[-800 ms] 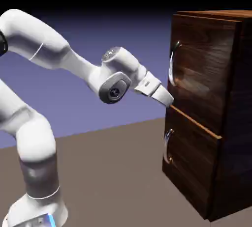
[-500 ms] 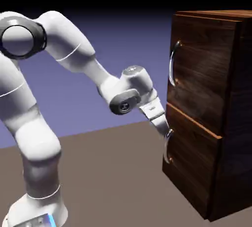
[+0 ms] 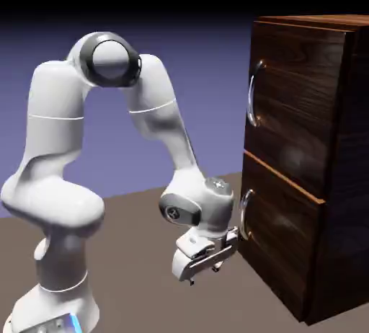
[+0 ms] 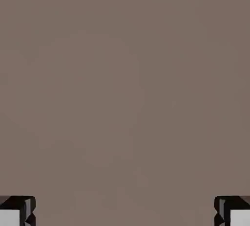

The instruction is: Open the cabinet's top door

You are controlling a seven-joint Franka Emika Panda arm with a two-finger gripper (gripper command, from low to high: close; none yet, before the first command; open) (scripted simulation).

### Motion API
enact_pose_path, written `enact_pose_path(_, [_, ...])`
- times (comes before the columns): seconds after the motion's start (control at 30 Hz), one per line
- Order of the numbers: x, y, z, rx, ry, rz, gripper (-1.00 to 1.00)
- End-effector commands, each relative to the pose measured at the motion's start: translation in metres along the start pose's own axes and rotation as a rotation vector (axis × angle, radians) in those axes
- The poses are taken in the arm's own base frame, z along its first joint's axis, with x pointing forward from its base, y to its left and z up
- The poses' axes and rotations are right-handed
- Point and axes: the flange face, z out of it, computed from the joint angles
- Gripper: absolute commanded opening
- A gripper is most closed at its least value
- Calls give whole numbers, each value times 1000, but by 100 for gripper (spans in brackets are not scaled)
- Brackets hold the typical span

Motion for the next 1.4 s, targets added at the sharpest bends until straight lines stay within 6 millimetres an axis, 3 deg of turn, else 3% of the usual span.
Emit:
enact_pose_path(0.0, [9,-2,4,2,18,78,0])
enact_pose_path(0.13, [43,-10,8,52,72,383,0])
enact_pose_path(0.27, [70,-21,-5,159,76,671,0])
enact_pose_path(0.43, [88,-35,-44,340,-23,988,0])
enact_pose_path(0.57, [87,-43,-89,488,-201,1194,0])
enact_pose_path(0.73, [67,-41,-159,618,-545,1368,0])
enact_pose_path(0.9, [31,-18,-236,626,-991,1427,0])
enact_pose_path(1.03, [-4,21,-299,506,-1376,1380,0])
enact_pose_path(1.2, [-42,98,-372,190,-1804,1203,0])
enact_pose_path(1.27, [-45,108,-379,147,-1842,1178,0])
enact_pose_path(1.37, [-69,81,-384,149,-1842,1177,0])
